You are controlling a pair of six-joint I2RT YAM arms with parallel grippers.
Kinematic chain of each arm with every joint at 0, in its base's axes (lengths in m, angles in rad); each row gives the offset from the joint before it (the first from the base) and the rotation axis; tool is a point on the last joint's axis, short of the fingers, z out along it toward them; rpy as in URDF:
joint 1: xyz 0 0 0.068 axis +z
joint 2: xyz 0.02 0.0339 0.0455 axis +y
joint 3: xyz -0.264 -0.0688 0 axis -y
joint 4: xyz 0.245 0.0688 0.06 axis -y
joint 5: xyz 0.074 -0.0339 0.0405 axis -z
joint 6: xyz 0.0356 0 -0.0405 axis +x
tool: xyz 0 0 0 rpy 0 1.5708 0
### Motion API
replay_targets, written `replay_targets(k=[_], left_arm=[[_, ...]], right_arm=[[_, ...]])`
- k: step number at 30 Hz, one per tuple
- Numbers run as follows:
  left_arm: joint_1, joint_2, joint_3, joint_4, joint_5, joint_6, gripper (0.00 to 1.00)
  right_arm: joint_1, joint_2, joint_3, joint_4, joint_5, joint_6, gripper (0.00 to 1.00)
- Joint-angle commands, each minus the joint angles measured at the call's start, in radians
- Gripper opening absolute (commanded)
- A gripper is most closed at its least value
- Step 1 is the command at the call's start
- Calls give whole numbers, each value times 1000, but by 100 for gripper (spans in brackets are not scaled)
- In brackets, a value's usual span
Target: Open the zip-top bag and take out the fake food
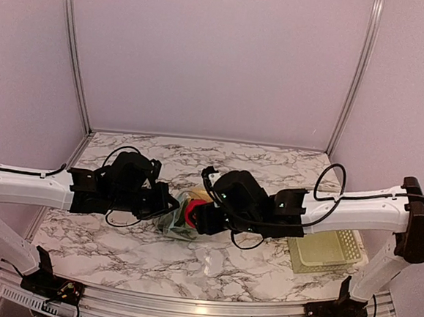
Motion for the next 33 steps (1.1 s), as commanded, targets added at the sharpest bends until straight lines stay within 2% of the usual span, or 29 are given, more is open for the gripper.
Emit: replay_targets(k=[1,9,17,22,27,29,33], left_arm=[[17,17,-11,36,6,6,0],[34,6,-24,48,16,7,0],[37,-3,-40,55,30,12,0],[36,-1,-35,59,41,12,0],[37,-2,-23,52,46,16,0],[36,-4,-20,47,46,19,0],[37,-4,-14,43,46,22,0]], right_arm=[[-6,-83,-7,-53,-13,27,46],[-30,-206,-34,-142,0,56,46],[-186,-402,-143,-224,15,81,48],[-353,-509,-204,-261,10,88,50],[-574,-591,-275,-286,-9,83,51],[-693,-606,-311,-269,-47,77,52],[-853,-583,-373,-195,-139,55,52]])
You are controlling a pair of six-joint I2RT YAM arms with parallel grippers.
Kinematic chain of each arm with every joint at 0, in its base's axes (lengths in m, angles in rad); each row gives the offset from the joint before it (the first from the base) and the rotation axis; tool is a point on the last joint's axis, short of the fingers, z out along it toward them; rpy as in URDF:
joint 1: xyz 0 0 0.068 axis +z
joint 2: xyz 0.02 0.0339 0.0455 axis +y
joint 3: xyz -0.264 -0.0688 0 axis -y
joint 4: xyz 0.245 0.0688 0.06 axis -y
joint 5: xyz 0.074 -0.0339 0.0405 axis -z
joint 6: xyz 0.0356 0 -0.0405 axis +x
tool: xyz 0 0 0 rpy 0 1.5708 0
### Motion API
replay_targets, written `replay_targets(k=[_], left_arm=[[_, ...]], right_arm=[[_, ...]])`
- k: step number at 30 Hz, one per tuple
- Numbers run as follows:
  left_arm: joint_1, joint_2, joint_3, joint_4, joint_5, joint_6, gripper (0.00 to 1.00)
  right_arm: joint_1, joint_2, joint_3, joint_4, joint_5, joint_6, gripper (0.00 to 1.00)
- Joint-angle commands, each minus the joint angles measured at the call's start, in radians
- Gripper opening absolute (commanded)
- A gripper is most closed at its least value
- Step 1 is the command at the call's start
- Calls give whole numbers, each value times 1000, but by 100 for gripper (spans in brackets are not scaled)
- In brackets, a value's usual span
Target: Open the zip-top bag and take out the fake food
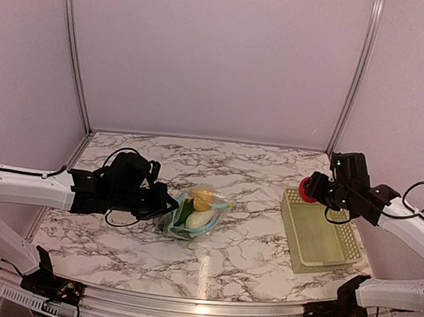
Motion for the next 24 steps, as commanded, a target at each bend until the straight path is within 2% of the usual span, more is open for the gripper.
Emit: replay_targets(k=[1,11,19,24], left_arm=[[7,-8,15,1,3,21,0],[7,-1,45,-12,34,27,0],[5,-8,46,-19,38,27,0],[6,-6,48,-21,37,30,0]], right_arm=[[-140,32,-54,65,-112,-24,52],[-213,227,-111,239,-164,-52,58],[-219,301,-112,275,-191,-68,76],[-219,296,-102,256,-189,-82,82]])
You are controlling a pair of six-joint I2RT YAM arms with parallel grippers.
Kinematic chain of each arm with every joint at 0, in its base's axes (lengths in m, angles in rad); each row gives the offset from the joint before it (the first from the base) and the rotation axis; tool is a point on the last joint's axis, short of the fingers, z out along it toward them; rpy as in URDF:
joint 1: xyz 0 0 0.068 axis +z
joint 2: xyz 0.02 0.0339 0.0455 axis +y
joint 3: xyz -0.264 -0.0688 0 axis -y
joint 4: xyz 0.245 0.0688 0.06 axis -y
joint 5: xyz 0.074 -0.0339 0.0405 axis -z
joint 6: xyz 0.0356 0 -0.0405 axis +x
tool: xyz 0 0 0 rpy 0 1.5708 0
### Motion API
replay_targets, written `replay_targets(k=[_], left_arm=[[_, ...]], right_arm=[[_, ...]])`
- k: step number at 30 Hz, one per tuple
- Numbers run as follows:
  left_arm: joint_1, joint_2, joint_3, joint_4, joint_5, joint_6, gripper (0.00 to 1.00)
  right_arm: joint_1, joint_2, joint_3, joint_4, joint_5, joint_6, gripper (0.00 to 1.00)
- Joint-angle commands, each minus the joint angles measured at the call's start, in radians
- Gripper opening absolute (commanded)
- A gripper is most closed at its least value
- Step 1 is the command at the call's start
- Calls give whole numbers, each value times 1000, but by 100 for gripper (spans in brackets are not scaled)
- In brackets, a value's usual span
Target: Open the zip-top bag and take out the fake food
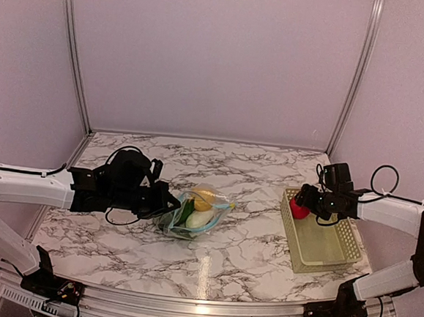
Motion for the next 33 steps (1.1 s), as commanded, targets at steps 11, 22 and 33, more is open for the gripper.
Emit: replay_targets(k=[11,22,33], left_arm=[[4,7,34,1,16,15,0],[-19,45,75,18,30,8,0],[-81,88,141,35,19,-17,0]], right_arm=[[9,-113,69,-109,1,-67,85],[391,-296,97,-192,136,8,76],[826,-163,99,9,283,134,60]])
